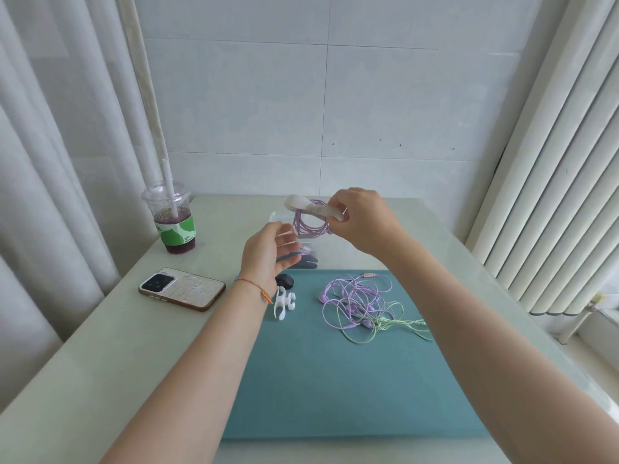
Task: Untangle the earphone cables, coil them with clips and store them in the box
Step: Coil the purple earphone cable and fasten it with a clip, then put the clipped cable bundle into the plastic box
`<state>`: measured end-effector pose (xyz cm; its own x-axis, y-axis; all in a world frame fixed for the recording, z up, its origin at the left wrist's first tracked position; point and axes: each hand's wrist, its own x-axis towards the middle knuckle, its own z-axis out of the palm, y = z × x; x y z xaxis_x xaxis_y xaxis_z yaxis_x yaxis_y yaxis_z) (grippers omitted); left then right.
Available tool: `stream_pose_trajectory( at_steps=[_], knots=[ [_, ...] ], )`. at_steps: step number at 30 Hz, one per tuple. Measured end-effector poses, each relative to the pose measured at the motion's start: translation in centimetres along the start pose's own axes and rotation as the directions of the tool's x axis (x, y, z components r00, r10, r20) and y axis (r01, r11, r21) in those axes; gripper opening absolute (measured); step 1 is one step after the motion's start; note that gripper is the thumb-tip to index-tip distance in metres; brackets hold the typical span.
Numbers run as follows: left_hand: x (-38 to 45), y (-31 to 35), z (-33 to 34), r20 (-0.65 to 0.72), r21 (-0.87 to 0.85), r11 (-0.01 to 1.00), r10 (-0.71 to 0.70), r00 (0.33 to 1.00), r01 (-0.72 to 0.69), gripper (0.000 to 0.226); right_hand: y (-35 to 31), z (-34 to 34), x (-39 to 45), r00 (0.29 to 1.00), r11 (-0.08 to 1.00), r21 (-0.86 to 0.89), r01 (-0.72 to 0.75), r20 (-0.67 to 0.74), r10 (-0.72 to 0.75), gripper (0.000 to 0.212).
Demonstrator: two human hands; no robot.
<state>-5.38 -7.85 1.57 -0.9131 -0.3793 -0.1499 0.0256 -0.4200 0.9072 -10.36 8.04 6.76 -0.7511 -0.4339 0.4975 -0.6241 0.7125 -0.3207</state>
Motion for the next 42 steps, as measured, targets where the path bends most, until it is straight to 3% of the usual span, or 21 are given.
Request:
stream_pose_trajectory(
  at_steps=[2, 3, 5, 7, 12, 16, 19, 21, 27, 31, 34, 38, 40, 42],
  knots=[
    [1.6, 0.4, -0.7, -0.119, 0.181, 0.977, 0.131, 0.984, -0.108, 0.011, 0.6, 0.2, 1.4, 0.998, 1.000, -0.015, -0.027, 0.049, 0.027, 0.017],
    [2.8, 0.5, -1.2, -0.156, 0.373, 0.908, 0.265, 0.952, -0.192, 0.010, 1.0, 0.4, 2.2, 0.996, 0.999, -0.016, -0.047, 0.073, 0.048, 0.016],
    [4.8, 0.8, -2.2, -0.096, 0.701, 0.656, 0.476, 0.874, -0.280, 0.011, 1.5, 0.8, 3.5, 0.990, 0.996, 0.003, -0.092, 0.110, 0.091, 0.015],
    [7.1, 0.8, -2.9, -0.011, 0.803, 0.527, 0.479, 0.878, -0.277, 0.024, 2.1, 1.4, 4.9, 0.984, 0.993, 0.020, -0.120, 0.132, 0.116, 0.013],
    [11.3, 0.1, -3.7, 0.027, 0.818, 0.541, 0.307, 0.951, -0.198, 0.030, 3.5, 3.0, 8.1, 0.925, 0.983, -0.094, -0.158, 0.334, 0.181, 0.016],
    [12.2, -1.2, -3.2, 0.142, 0.820, 0.487, 0.334, 0.932, -0.300, 0.026, 4.3, 4.2, 8.9, 0.809, 0.950, -0.307, -0.057, 0.544, 0.224, 0.028],
    [12.7, -2.2, -3.3, 0.152, 0.827, 0.466, 0.354, 0.923, -0.315, 0.032, 5.0, 6.2, 9.3, 0.745, 0.880, -0.474, 0.024, 0.596, 0.301, 0.022],
    [13.0, -2.5, -3.4, 0.136, 0.835, 0.458, 0.367, 0.920, -0.306, 0.032, 5.5, 7.6, 9.4, 0.751, 0.822, -0.567, 0.061, 0.569, 0.337, 0.028],
    [13.2, -2.9, -3.4, 0.097, 0.843, 0.456, 0.391, 0.915, -0.284, 0.029, 5.2, 9.3, 9.5, 0.762, 0.771, -0.629, 0.101, 0.547, 0.347, 0.031],
    [12.9, -2.7, -3.3, 0.088, 0.852, 0.448, 0.390, 0.916, -0.273, 0.030, 5.0, 9.1, 10.1, 0.750, 0.773, -0.629, 0.083, 0.550, 0.367, 0.028],
    [12.4, -2.4, -3.2, 0.095, 0.863, 0.431, 0.373, 0.923, -0.263, 0.033, 4.7, 8.1, 9.9, 0.799, 0.792, -0.605, 0.078, 0.513, 0.314, 0.028],
    [10.9, -1.4, -2.6, 0.108, 0.878, 0.394, 0.389, 0.915, -0.271, 0.035, 3.8, 6.5, 8.8, 0.914, 0.889, -0.457, -0.029, 0.348, 0.208, 0.016],
    [9.2, -1.0, -2.3, 0.123, 0.881, 0.353, 0.472, 0.873, -0.315, 0.030, 2.8, 5.5, 7.2, 0.960, 0.954, -0.288, -0.079, 0.237, 0.151, 0.011],
    [7.3, -0.7, -2.2, 0.148, 0.876, 0.307, 0.563, 0.813, -0.372, 0.018, 1.6, 4.9, 5.2, 0.957, 0.981, -0.173, -0.083, 0.260, 0.127, 0.017]
  ],
)
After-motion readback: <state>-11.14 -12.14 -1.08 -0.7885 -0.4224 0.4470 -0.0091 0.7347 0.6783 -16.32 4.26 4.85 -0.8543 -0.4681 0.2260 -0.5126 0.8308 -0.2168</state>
